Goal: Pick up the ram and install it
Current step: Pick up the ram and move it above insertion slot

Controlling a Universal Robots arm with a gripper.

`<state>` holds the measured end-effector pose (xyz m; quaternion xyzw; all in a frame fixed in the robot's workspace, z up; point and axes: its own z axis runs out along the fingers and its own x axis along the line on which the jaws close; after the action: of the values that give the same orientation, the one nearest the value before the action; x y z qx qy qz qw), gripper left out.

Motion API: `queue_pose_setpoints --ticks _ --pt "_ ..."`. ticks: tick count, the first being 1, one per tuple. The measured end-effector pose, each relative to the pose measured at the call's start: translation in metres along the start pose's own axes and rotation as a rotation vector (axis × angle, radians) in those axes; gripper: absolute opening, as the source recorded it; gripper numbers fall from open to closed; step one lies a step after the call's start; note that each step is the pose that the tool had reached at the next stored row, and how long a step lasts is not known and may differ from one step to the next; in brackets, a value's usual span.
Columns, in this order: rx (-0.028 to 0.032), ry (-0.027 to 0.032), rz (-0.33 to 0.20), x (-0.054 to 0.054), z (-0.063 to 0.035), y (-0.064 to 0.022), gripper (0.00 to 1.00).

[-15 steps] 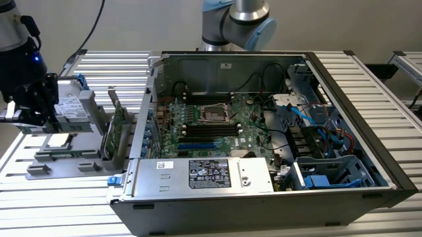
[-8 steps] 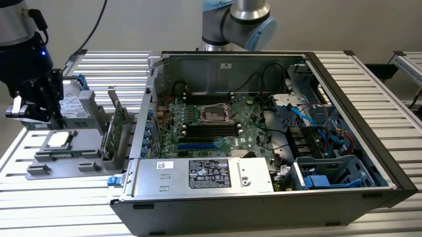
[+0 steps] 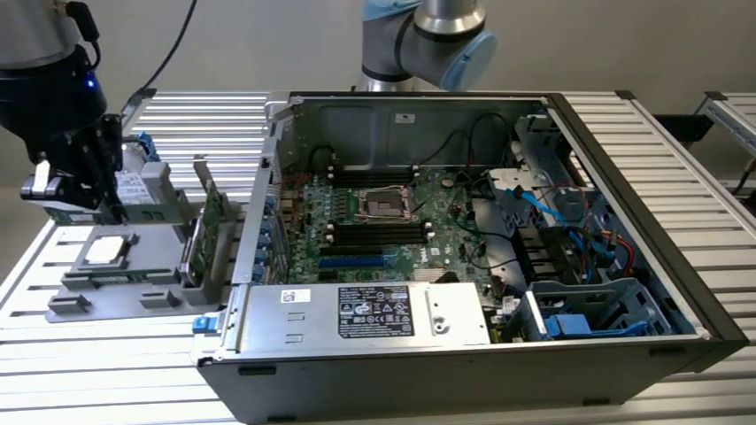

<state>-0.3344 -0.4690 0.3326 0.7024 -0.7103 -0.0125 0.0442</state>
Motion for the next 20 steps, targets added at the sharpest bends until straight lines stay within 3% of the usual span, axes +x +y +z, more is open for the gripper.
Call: queue_pose_setpoints --ticks 13,20 --pt "-0.0203 0.0002 -0.001 -0.005 -0.0152 -0.0209 0.16" --pt "-0.0270 0.0003 -0.001 -0.008 -0.0203 -0.0322 0.16"
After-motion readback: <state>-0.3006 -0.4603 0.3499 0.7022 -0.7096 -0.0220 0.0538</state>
